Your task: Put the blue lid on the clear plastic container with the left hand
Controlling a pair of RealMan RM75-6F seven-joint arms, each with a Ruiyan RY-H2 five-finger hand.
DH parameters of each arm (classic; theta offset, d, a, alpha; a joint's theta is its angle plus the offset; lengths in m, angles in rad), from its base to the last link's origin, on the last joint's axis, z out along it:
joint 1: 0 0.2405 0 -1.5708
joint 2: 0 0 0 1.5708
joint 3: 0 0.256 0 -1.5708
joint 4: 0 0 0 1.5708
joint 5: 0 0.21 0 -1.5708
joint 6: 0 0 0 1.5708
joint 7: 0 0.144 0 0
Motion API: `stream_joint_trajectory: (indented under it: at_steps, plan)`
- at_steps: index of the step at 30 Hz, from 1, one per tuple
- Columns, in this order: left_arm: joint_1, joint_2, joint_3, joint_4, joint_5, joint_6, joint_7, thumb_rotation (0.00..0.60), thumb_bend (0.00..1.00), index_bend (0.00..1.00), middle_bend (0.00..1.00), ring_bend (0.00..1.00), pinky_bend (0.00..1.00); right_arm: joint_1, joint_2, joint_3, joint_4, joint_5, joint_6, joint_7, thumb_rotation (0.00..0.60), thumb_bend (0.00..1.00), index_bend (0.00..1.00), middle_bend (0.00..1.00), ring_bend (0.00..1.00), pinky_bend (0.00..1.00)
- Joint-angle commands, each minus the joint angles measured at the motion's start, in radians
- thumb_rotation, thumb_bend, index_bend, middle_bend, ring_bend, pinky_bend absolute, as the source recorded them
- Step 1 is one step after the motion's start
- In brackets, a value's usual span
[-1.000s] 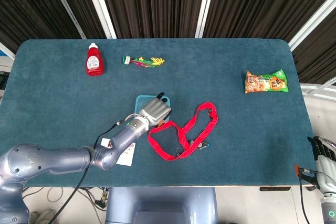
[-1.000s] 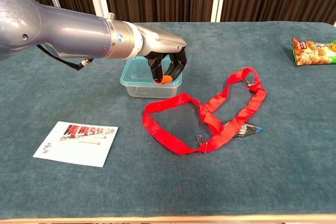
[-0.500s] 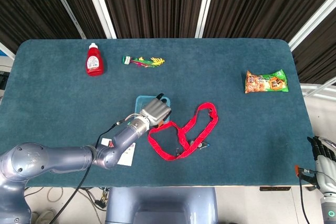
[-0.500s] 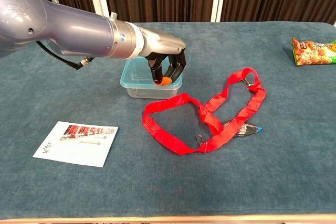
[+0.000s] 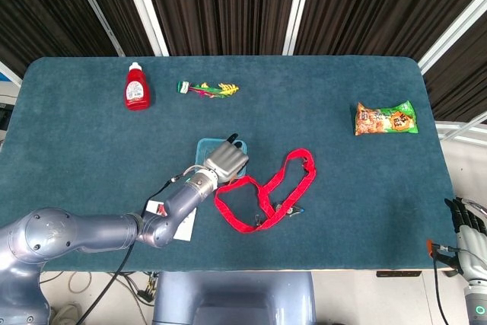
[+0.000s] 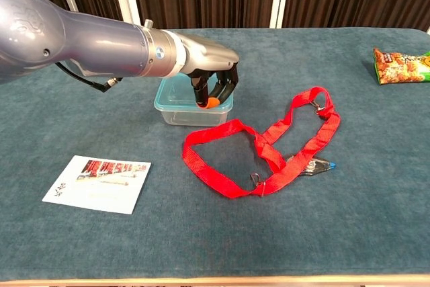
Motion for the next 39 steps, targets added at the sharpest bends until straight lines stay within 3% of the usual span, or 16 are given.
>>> stream_joint_trajectory:
  at_steps: [1,39]
  plan:
    - [0.001,-0.003,0.0,0.0,0.0,0.001,0.001,0.6,0.48,0.65,0.54,0.15,0.04,0.0,0.001,0.0,0.0,0.001,0.0,0.001,0.6,0.39,0.06,0.04,0.02,0.0]
    - [0.017,-0.056,0.012,0.041,0.016,0.045,0.075,0.6,0.48,0.65,0.54,0.15,0.04,0.003,0.007,0.0,-0.006,0.011,-0.011,0.005,0.6,0.39,0.06,0.04,0.02,0.0]
